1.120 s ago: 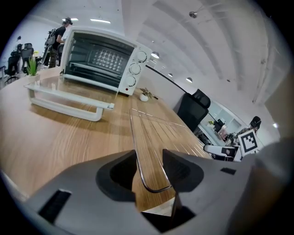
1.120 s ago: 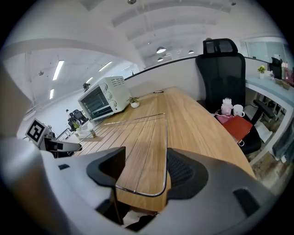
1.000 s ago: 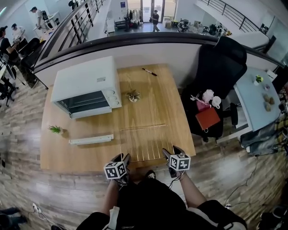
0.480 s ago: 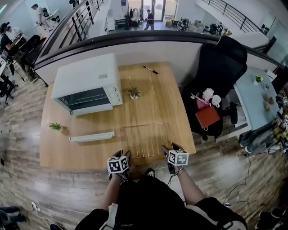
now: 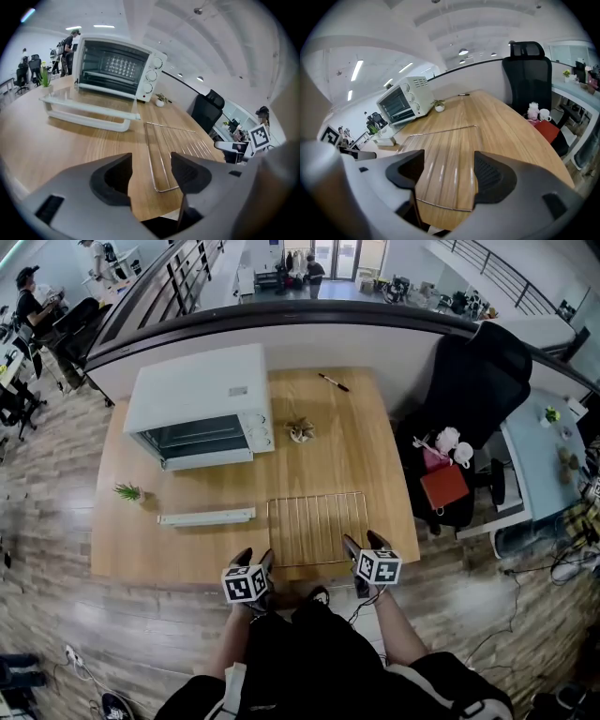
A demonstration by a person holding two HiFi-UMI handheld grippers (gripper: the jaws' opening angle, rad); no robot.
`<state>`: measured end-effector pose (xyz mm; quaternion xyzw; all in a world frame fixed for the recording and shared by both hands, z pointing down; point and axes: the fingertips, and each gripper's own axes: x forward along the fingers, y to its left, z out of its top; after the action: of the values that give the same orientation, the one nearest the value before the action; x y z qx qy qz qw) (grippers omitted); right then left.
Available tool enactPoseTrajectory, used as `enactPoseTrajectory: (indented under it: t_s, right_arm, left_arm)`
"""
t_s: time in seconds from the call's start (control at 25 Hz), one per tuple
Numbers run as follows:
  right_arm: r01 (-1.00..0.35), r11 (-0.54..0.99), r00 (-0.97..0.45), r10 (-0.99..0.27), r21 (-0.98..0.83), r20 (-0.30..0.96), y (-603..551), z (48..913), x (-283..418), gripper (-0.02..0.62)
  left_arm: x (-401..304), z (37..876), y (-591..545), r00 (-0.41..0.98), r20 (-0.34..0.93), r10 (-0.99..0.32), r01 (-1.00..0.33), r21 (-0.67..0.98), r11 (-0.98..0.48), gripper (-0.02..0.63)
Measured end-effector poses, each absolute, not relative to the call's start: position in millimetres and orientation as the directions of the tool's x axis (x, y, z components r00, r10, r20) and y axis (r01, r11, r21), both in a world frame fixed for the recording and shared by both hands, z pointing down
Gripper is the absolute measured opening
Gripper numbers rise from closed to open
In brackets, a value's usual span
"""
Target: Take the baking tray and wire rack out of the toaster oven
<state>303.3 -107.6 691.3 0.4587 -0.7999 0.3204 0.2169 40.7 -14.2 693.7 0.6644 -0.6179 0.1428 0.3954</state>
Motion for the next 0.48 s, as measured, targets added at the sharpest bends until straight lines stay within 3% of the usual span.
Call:
enactPoseTrajectory:
  t_s: [0.48]
  right_arm:
    - [-0.730,0.585,-0.676,-0.538,-0.355,0.504,-96.4,626.2,117.6,0.342]
  left_arm:
    - [-65.6,637.9,-16.1,0.177,0.582,-0.794,-0.923,0.378,0.071,0.250]
